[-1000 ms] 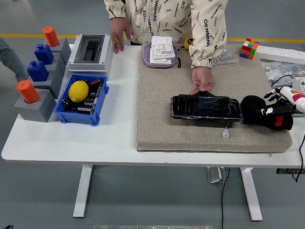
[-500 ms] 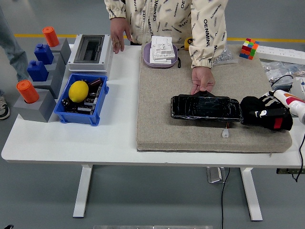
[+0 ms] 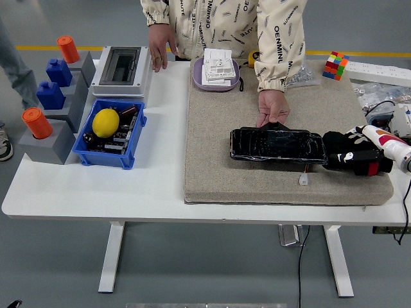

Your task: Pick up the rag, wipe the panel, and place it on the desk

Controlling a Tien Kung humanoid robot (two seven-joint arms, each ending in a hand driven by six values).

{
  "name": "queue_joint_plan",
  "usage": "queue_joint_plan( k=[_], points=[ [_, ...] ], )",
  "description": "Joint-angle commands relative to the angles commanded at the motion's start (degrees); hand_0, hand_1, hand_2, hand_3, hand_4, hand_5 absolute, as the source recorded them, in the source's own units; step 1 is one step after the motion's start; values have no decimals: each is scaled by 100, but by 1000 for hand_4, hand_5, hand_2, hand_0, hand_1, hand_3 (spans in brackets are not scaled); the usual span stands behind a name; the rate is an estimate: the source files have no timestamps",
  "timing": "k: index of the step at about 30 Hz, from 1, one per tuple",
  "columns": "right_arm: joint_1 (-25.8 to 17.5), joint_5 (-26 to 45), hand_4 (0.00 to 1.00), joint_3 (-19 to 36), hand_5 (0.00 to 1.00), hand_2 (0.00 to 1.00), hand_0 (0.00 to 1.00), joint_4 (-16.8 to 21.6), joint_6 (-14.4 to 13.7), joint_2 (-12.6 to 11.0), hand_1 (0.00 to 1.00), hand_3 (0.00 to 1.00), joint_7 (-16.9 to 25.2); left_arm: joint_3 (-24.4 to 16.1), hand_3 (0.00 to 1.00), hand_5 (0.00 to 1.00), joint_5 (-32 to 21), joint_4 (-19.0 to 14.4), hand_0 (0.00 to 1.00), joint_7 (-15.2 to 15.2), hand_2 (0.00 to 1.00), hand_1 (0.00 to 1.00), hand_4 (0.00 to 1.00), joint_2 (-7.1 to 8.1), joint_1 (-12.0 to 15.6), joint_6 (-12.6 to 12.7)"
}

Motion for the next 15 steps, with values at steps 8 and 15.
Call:
queue_joint_plan(
  k=[8, 15],
  points=[
    [-52, 17, 998, -11, 571, 700, 669, 15, -38, 42, 630, 729, 30, 19, 618, 568, -34, 0, 720, -16, 767, 716, 680, -15, -13, -7],
    [-59, 48, 998, -21, 430, 684, 623, 40, -181, 49, 611, 716, 60, 34, 618, 568, -45, 0, 720, -38, 767, 716, 681, -18, -25, -21]
  ],
)
